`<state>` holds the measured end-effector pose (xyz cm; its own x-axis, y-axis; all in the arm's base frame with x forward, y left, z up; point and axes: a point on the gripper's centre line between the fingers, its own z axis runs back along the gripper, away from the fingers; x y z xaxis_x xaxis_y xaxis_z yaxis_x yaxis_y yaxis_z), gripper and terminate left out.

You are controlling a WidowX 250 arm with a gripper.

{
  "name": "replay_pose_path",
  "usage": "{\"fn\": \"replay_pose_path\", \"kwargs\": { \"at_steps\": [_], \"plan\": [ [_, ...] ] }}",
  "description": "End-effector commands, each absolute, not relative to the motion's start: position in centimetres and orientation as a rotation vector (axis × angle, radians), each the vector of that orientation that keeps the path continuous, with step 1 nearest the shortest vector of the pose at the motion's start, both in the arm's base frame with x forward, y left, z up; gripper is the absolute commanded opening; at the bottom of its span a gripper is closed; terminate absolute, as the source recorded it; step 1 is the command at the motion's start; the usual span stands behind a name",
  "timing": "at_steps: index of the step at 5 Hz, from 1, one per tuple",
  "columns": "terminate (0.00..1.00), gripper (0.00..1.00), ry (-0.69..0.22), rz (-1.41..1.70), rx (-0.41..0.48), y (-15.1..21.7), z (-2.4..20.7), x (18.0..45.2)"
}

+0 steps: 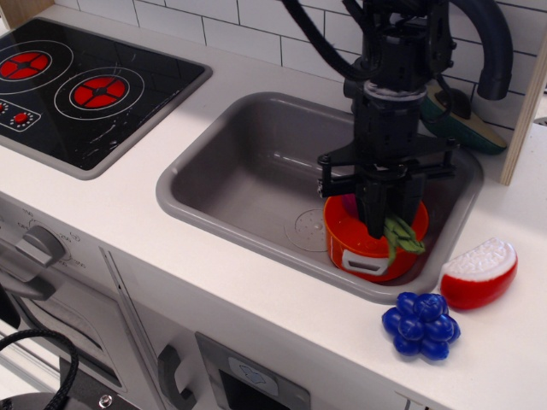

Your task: Put beet in pot sink

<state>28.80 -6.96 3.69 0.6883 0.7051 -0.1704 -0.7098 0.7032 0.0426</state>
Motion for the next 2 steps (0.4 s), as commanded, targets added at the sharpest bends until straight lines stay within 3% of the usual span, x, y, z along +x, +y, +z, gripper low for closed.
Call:
{"fn": "replay_pose_path", "kwargs": {
  "at_steps": [1,2],
  "plan": [
    [0.0,1.0,0.15,0.78,-0.059,-6.6,5.7,29.8],
    [0.0,1.0,0.111,0.796,-0.077,-6.1,7.1,29.6]
  ]
}}
